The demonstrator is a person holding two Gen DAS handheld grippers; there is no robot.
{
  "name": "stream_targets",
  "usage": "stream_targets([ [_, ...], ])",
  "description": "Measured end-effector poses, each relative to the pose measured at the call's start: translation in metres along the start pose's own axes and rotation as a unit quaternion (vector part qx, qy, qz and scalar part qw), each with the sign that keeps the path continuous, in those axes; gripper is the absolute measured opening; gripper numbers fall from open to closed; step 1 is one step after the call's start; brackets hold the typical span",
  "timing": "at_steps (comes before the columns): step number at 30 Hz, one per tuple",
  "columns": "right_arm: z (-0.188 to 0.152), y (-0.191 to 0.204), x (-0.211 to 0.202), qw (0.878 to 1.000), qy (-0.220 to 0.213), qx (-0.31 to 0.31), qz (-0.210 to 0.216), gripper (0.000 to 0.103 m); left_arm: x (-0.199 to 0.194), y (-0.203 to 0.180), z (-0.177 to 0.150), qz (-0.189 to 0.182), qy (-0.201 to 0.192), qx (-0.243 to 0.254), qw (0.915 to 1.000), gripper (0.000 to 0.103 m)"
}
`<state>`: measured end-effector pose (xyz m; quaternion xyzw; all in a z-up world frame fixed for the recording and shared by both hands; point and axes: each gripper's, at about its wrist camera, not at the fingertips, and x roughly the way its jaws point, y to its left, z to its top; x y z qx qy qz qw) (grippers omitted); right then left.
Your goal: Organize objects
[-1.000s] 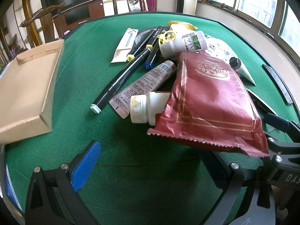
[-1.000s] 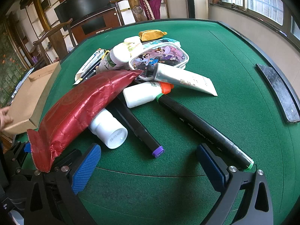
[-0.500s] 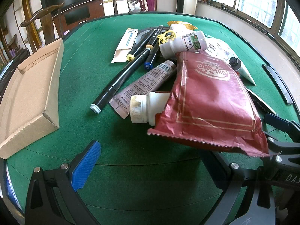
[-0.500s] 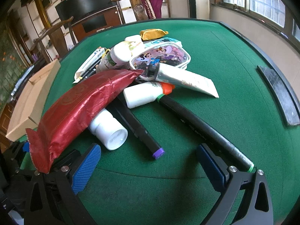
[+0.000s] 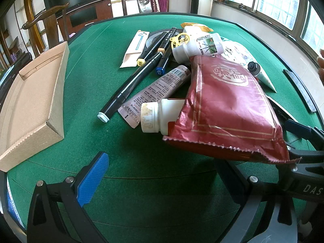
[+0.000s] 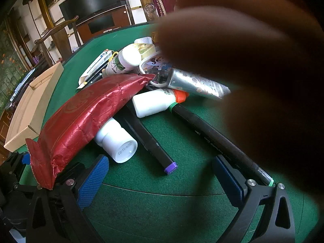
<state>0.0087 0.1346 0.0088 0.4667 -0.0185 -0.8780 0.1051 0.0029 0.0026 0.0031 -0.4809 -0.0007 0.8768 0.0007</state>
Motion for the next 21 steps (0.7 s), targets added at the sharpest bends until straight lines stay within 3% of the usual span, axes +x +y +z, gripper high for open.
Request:
stream_targets([
  [21,-0.011,-0.007,-0.009,1.000,-0.003,0.009,-0.006,0.103,-0.001,0.000,0.000,0.000,0.000,0.000,1.0000,0.103],
])
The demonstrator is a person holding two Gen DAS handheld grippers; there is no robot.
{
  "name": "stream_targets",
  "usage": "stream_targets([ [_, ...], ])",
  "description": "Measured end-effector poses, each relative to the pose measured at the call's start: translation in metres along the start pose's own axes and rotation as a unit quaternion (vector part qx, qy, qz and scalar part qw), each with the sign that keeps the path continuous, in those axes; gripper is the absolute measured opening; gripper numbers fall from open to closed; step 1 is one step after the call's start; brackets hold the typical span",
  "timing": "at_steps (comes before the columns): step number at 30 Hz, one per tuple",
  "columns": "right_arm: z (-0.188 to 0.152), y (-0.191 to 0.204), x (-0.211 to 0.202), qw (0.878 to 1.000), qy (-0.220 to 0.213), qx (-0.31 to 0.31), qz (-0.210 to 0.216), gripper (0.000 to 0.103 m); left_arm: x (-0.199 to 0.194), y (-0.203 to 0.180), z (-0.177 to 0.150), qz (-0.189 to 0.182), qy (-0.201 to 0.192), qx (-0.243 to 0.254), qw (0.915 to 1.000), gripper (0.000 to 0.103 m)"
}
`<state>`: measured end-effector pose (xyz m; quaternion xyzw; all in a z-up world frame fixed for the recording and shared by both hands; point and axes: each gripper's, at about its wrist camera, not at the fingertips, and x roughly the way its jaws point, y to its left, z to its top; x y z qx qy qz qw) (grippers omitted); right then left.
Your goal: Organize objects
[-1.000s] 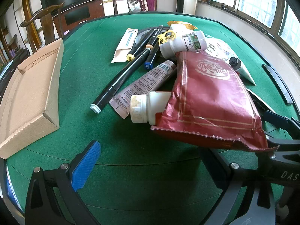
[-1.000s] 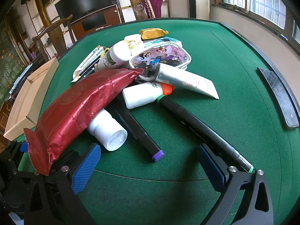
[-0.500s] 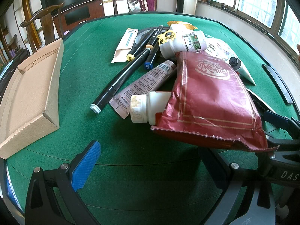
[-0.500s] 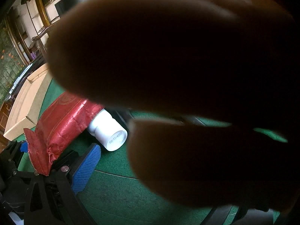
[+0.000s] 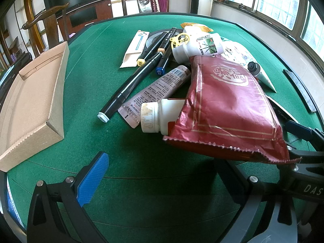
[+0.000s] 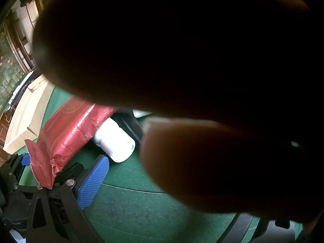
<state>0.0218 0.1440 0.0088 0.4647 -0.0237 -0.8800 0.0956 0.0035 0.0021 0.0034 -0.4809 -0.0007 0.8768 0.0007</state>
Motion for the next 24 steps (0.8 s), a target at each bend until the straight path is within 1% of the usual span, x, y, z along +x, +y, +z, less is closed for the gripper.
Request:
stream_targets([
  [19,-0.008,-0.015,-0.007,1.000,0.000,0.001,0.000,0.103,0.000,0.000,0.000,0.000,0.000,0.000,1.0000,0.103],
  [20,-0.008,-0.009,-0.006,1.000,0.000,0.001,-0.001,0.103,0.000,0.000,0.000,0.000,0.000,0.000,1.0000,0.103],
  [24,-0.010,-0.012,-0.007,1.000,-0.001,0.002,-0.002,0.103,0.000,0.000,0.000,0.000,0.000,0.000,1.0000,0.103],
])
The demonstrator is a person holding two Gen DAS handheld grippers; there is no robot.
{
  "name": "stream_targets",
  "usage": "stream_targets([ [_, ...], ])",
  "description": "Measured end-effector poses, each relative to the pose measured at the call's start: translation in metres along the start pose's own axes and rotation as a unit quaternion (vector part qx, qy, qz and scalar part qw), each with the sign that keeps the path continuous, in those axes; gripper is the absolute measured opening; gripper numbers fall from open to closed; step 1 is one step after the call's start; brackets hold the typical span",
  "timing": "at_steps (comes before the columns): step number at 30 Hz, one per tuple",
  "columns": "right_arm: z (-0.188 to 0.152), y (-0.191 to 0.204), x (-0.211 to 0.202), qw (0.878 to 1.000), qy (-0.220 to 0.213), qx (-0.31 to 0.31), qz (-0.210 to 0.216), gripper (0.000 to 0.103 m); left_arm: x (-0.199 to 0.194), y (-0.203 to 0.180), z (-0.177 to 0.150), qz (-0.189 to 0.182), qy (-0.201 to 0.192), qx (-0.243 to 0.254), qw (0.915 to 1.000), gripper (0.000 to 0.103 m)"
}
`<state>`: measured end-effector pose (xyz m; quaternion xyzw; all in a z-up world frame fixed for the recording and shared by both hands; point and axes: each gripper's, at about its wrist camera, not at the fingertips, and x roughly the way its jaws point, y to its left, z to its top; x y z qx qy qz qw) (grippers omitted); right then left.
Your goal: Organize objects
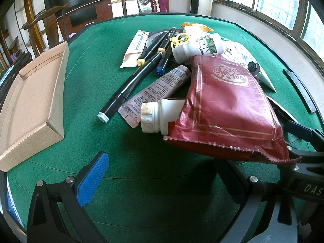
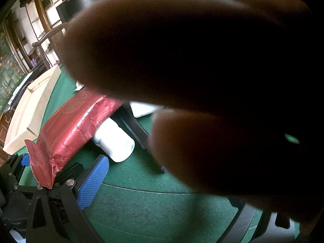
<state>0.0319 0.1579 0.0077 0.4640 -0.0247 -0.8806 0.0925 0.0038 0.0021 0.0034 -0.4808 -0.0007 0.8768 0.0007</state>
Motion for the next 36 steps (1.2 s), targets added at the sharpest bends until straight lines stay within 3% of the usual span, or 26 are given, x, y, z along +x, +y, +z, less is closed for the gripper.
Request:
stream_targets([
  [15,-0.007,-0.016,-0.008,0.999,-0.007,0.012,-0.029,0.103,0.000,0.000,0.000,0.000,0.000,0.000,1.0000,0.103],
  [36,-0.010,-0.029,-0.006,1.000,-0.001,0.015,-0.021,0.103,0.000,0.000,0.000,0.000,0.000,0.000,1.0000,0.103],
])
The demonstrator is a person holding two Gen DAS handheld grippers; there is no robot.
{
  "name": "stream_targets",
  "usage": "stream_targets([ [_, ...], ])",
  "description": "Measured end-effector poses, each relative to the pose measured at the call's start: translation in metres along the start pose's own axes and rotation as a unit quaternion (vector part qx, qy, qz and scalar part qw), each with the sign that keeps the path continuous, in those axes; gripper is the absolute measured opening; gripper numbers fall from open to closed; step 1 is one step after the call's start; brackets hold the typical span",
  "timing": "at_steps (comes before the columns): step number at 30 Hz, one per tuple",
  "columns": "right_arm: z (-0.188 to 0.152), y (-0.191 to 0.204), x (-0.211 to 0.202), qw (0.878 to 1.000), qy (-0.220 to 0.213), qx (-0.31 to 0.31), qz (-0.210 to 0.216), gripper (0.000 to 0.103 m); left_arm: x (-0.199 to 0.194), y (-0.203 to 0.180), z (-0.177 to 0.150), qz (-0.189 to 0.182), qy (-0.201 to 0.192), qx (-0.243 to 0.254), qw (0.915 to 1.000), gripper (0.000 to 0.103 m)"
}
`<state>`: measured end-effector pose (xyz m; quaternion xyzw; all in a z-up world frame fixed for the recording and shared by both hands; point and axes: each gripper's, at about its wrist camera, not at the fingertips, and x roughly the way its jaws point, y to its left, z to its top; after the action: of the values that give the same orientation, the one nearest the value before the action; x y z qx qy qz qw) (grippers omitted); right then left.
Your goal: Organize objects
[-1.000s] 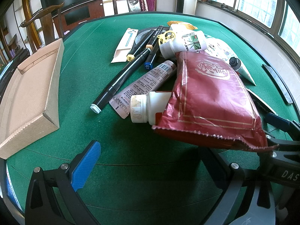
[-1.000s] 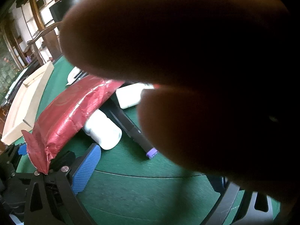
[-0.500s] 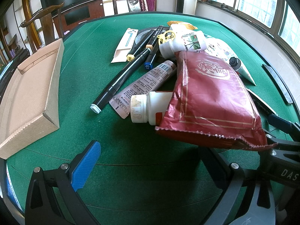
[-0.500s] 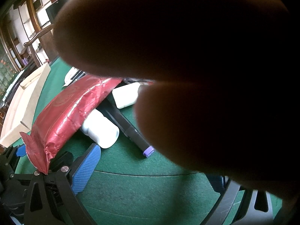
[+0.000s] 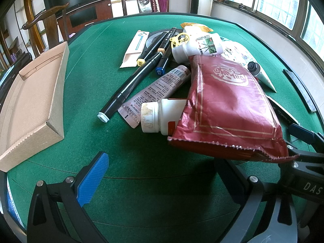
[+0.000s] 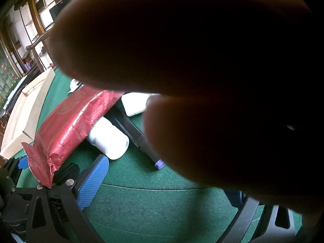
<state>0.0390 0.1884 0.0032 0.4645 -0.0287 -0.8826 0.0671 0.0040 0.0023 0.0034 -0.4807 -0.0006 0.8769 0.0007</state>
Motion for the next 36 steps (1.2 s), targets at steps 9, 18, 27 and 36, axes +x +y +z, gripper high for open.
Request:
stream_targets([
  [9,0.005,-0.007,0.003,1.000,0.000,0.000,0.000,0.103,0.000,0.000,0.000,0.000,0.000,0.000,1.0000,0.103],
  [18,0.012,-0.011,0.008,1.000,0.000,0.000,0.000,0.103,0.000,0.000,0.000,0.000,0.000,0.000,1.0000,0.103],
  [27,0.020,-0.014,0.011,1.000,0.001,0.000,0.001,0.103,0.000,0.000,0.000,0.000,0.000,0.000,1.0000,0.103],
  [36,0.023,-0.015,0.013,1.000,0.001,0.001,0.001,0.103,0.000,0.000,0.000,0.000,0.000,0.000,1.0000,0.103],
])
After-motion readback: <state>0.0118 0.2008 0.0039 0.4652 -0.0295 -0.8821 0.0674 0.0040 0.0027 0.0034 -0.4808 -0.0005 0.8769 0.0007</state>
